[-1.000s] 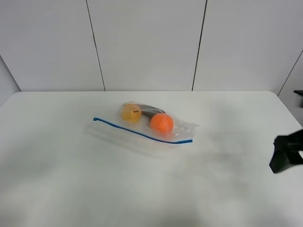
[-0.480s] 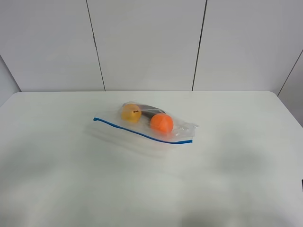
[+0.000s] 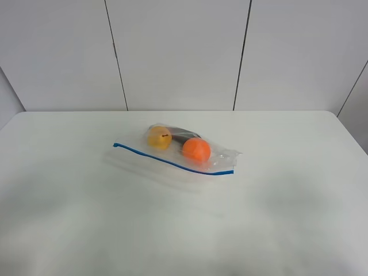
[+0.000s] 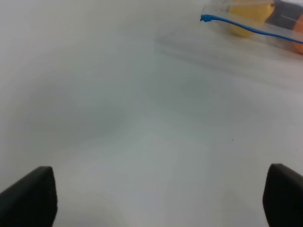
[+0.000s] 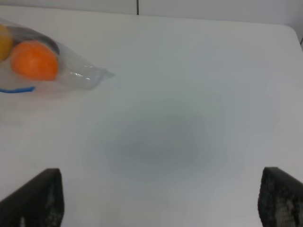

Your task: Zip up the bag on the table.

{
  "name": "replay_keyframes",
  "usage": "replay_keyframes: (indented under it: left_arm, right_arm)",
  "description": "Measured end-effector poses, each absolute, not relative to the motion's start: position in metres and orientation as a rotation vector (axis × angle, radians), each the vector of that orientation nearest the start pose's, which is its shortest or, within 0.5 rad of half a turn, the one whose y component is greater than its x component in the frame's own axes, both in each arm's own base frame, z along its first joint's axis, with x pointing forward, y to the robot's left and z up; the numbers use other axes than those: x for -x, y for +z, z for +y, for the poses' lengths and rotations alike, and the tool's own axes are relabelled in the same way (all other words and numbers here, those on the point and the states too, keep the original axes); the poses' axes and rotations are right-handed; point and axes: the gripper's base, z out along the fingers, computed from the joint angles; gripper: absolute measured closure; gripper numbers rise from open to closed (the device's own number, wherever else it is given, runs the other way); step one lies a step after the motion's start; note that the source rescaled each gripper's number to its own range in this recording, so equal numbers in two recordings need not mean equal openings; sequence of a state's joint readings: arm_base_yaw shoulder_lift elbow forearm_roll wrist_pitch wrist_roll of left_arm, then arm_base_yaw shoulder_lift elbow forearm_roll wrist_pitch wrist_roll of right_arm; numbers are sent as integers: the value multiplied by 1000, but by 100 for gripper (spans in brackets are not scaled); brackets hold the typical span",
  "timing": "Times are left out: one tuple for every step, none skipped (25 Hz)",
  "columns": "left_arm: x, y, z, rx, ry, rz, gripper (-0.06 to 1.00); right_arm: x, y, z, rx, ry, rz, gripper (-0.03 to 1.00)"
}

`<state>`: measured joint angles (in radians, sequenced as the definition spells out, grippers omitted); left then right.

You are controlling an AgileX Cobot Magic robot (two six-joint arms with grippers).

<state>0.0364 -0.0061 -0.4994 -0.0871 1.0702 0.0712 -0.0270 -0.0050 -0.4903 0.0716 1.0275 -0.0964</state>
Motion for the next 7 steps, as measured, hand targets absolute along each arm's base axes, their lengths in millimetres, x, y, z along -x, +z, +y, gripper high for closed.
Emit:
replay_keyframes:
  left_arm:
    - [6,277,-7,-40,-37,2045,-6]
    - [6,277,-7,-40,-37,2045,-6]
    - [6,277,-7,-40,-37,2045,-6]
    - [6,277,-7,-40,-37,2045,-6]
    - [6,277,-7,-40,-37,2045,-6]
    - [6,277,-7,-40,-37,2045,-6]
    - [6,277,-7,-40,-37,2045,-6]
  right_arm:
    - [3,277,6,72,7,2013,-3]
    - [3,277,6,72,7,2013,-3]
    - [3,277,6,72,7,2013,-3]
    - [3,277,6,72,7,2013,-3]
    - [3,277,6,72,7,2013,-3]
    - [3,277,6,72,7,2013,-3]
    - [3,277,6,72,7,2013,-3]
